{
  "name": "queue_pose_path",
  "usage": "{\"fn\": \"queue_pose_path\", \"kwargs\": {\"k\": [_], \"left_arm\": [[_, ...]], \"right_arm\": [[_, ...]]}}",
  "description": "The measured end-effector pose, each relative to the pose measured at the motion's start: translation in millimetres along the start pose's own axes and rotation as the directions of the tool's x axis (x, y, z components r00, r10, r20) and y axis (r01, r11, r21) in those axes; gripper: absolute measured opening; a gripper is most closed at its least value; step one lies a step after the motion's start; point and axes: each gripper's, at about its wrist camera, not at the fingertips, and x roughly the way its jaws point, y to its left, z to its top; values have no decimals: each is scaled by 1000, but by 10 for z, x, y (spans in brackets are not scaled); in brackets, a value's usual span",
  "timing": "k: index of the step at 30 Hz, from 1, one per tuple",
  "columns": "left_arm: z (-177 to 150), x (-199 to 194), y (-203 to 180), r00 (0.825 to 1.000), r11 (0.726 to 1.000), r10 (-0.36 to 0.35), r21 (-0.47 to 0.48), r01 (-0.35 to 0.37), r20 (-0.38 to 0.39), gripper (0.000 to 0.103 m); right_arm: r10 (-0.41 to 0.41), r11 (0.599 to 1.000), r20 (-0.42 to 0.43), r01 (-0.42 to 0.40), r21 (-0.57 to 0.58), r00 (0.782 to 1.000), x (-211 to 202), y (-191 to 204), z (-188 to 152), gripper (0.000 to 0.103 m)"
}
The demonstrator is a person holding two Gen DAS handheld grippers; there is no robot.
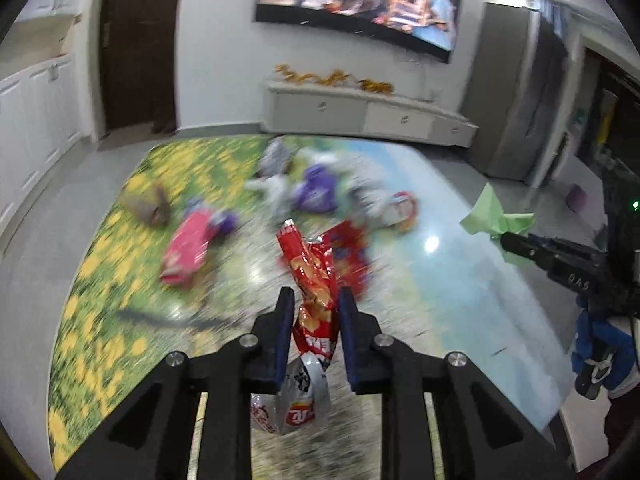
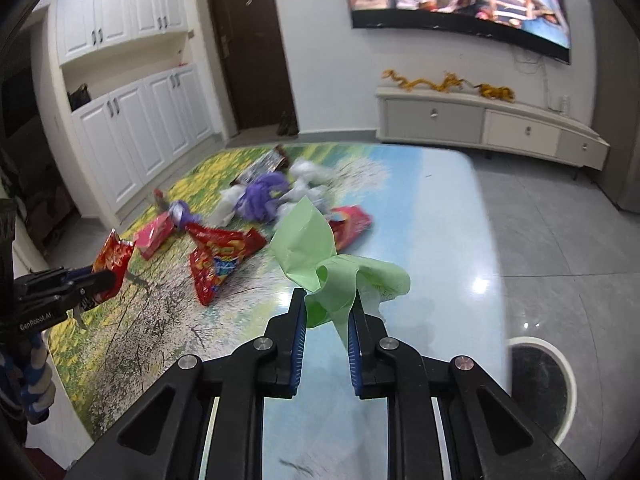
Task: Collect trash
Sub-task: 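Carry both items over the bin and open both grippers to drop them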
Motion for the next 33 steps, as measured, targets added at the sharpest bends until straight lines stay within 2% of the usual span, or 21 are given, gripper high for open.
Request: {"fn": "queue_pose_path", "kwargs": {"k": [6,8,13,18,20,22,26,27,28,29,30,31,33], "left_arm": [[412,199,-654,988,982,-155,105,155,-14,21],[535,332,-940,978,967,-207,145,210,-35,21],[786,800,-1759,939,913,-319,223,341,-128,21],[873,1370,-2509,899,862,-369,275,426,-237,21],[865,1555,-2712,887,850,-374,282,445,-272,22],[833,1733,-2897,877,839,-377,291,459,-297,22],[798,2008,-3145,857,826,-387,285,486,-341,24],[801,2111,-3195,848,822,-393,278,497,-355,25],[795,2152,-3231,842,821,-398,268,504,-364,34],[793,2204,-3266,836,822,-404,254,510,-372,49],[788,2231,-3295,835,823,-406,248,510,-371,56],[793,2257,-3302,835,824,-408,243,511,-370,60],[797,2266,-3366,828,820,-417,238,521,-374,60]], "right_arm": [[-109,990,55,103,95,993,-474,-574,-78,18],[-160,979,51,151,140,986,-579,-848,-143,18],[-239,937,-3,231,262,971,-650,-1563,-421,18],[-250,893,-73,259,368,965,-522,-2156,-699,18],[-243,873,-105,265,410,964,-429,-2370,-817,19],[-235,859,-131,268,435,963,-346,-2496,-908,23],[-222,837,-171,278,471,960,-165,-2684,-1026,25],[-221,832,-180,282,478,958,-125,-2709,-1061,27],[-221,827,-188,286,484,957,-110,-2749,-1089,32],[-223,822,-195,292,488,955,-86,-2780,-1112,35],[-226,818,-201,298,493,953,-66,-2810,-1138,41],[-232,814,-205,305,495,951,-66,-2821,-1194,45],[-238,807,-213,315,499,948,-74,-2831,-1243,46]]}}
